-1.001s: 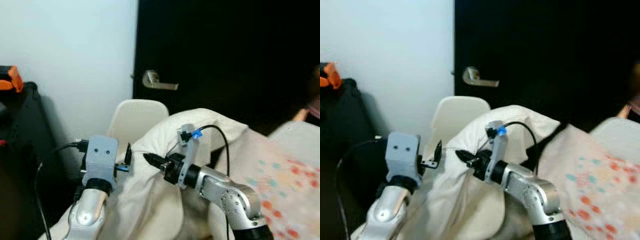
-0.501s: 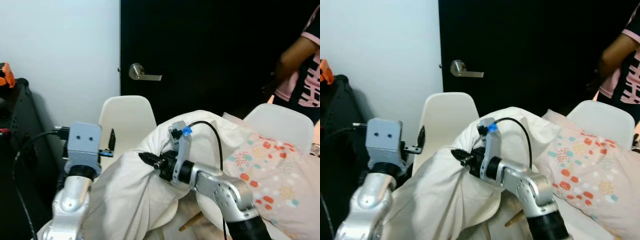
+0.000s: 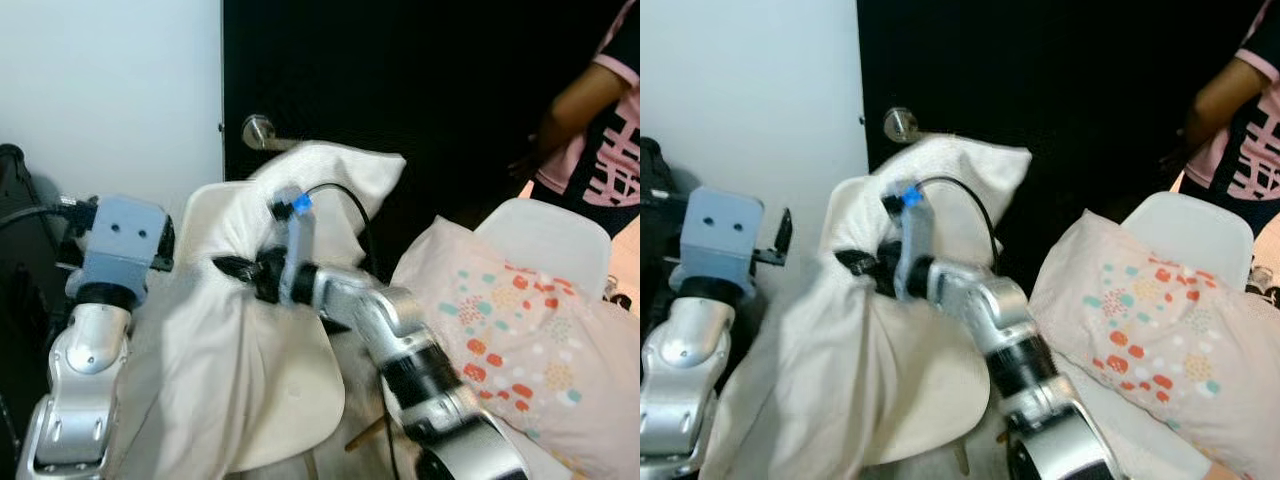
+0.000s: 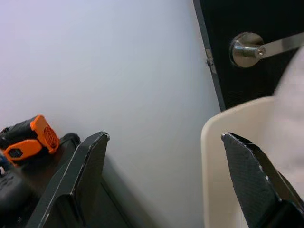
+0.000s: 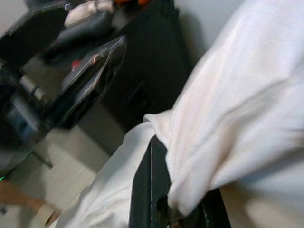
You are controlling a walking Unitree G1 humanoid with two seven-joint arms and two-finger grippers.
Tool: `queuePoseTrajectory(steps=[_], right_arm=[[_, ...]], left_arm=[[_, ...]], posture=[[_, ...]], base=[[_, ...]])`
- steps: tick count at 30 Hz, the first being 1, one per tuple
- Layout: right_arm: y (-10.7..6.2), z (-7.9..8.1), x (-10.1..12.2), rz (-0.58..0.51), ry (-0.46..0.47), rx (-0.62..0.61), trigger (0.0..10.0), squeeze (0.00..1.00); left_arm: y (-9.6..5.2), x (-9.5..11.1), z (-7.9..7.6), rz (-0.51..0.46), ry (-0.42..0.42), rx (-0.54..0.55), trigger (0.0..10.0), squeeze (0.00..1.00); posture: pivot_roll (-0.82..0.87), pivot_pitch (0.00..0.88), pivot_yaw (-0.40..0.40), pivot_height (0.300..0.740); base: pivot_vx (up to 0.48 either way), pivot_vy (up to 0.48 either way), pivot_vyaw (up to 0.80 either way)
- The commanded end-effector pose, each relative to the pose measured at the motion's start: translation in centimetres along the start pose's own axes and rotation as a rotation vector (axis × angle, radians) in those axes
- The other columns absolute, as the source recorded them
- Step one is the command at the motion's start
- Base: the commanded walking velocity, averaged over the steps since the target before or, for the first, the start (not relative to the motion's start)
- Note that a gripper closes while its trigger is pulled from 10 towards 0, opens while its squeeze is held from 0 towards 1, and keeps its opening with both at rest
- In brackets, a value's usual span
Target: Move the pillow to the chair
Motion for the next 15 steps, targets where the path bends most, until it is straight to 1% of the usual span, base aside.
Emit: queuePoseTrajectory(steps=[1, 2, 3, 4, 5, 6, 7, 8, 9, 12, 15], right_arm=[[-0.3, -2.5, 3.0, -0.123, -0.047, -0.164, 10.0, 0.00], [-0.3, -3.4, 3.0, -0.113, -0.069, -0.232, 10.0, 0.00], [-0.3, -3.4, 3.0, -0.113, -0.069, -0.232, 10.0, 0.00], [-0.6, -5.0, 2.1, -0.075, -0.105, -0.349, 10.0, 0.00], [-0.6, -5.0, 2.1, -0.075, -0.105, -0.349, 10.0, 0.00], [-0.8, -5.6, 1.5, -0.048, -0.103, -0.387, 10.0, 0.00], [-0.8, -5.6, 1.5, -0.048, -0.103, -0.387, 10.0, 0.00], [-1.7, -7.1, -0.3, 0.022, -0.101, -0.465, 10.0, 0.00], [-1.7, -7.1, -0.3, 0.022, -0.101, -0.465, 10.0, 0.00], [-2.6, -8.3, -1.5, 0.067, -0.121, -0.507, 10.0, 0.00], [-2.6, -8.3, -1.5, 0.067, -0.121, -0.507, 10.0, 0.00]], left_arm=[[0.3, 0.4, 0.0, -0.008, 0.025, -0.012, 10.0, 0.00], [0.2, 0.6, -0.1, -0.011, 0.028, -0.015, 10.0, 0.00], [0.2, 0.6, -0.1, -0.011, 0.028, -0.015, 10.0, 0.00], [0.1, 0.6, -0.4, -0.008, 0.031, -0.022, 10.0, 0.00], [0.1, 0.6, -0.4, -0.008, 0.031, -0.022, 10.0, 0.00], [-0.1, 0.5, -0.5, -0.003, 0.032, -0.028, 10.0, 0.00], [-0.1, 0.5, -0.5, -0.003, 0.032, -0.028, 10.0, 0.00], [-0.4, 0.2, -1.1, 0.010, 0.040, -0.050, 10.0, 0.00], [-0.4, 0.2, -1.1, 0.010, 0.040, -0.050, 10.0, 0.00], [-0.7, -0.3, -1.7, 0.025, 0.045, -0.072, 10.0, 0.00], [-0.7, -0.3, -1.7, 0.025, 0.045, -0.072, 10.0, 0.00]], posture=[[0.17, 0.000, -0.158, 0.740], [0.17, 0.000, -0.158, 0.740], [0.17, 0.000, -0.158, 0.740], [0.17, 0.000, -0.159, 0.735], [0.17, 0.000, -0.159, 0.735], [0.17, 0.000, -0.158, 0.730], [0.17, 0.000, -0.158, 0.730], [0.17, 0.000, -0.155, 0.720], [0.17, 0.000, -0.155, 0.720], [0.17, 0.000, -0.153, 0.705], [0.17, 0.000, -0.153, 0.705]], base=[[0.000, 0.000, 0.00], [0.000, 0.000, 0.00], [0.000, 0.000, 0.00], [0.000, 0.000, 0.00], [0.000, 0.000, 0.00], [0.000, 0.000, 0.00], [0.000, 0.000, 0.00], [0.000, 0.000, 0.00], [0.000, 0.000, 0.00], [0.000, 0.000, 0.00], [0.000, 0.000, 0.00]])
Point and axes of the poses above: a point about 5 cm out from each wrist's last joint towards the gripper, its own y axis pointing out of the wrist towards the gripper, its own x axis along the axis of the wrist's last joint, z = x × y, the point moved 3 cm from there along y, pointing out of the wrist towards the gripper, and after that the axes turned 7 degrees about -y, right-handed, at the moved point
